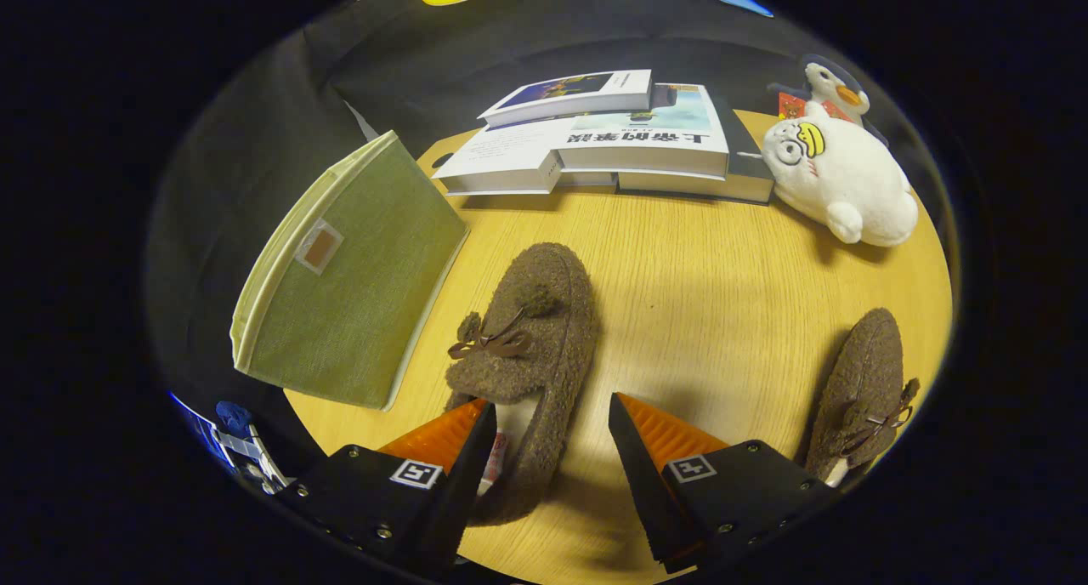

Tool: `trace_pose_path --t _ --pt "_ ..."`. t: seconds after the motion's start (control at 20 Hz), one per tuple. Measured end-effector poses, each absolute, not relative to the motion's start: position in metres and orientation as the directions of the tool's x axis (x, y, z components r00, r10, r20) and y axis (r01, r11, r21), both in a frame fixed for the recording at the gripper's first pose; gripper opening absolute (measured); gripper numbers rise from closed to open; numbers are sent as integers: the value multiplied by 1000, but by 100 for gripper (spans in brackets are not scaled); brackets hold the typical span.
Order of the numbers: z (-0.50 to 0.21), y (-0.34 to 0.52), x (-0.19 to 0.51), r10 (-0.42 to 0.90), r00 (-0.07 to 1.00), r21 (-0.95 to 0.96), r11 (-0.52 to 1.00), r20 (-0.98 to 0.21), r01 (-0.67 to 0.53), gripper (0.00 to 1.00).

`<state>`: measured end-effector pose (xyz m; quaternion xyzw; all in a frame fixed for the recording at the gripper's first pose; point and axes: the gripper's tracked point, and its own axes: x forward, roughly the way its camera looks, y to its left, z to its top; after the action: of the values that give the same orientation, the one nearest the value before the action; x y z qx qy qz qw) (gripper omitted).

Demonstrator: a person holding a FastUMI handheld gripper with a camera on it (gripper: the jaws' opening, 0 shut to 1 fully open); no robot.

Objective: Open the storage box then place both shoes into the box .Put the left shoe in first, then the right shoe, with the right side of both shoes facing outward in a uniform manner.

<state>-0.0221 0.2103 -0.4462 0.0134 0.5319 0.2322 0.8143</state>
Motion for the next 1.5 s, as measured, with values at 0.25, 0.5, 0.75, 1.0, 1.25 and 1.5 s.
trace_pose_path --t 0.25,0.5,0.75,1.0,1.25,1.5 --pt "-461 215 -15 346 289 283 929 -893 -240 31" --pt "-454 213 -12 284 279 226 949 -917 -222 2" --pt "-411 226 -9 318 280 264 940 -906 -215 2" --pt "-359 244 -3 346 321 290 933 -882 -212 2" --pt "-311 276 -4 415 328 341 903 -848 -261 2" --pt "-269 315 -6 475 315 374 866 -821 -332 2"
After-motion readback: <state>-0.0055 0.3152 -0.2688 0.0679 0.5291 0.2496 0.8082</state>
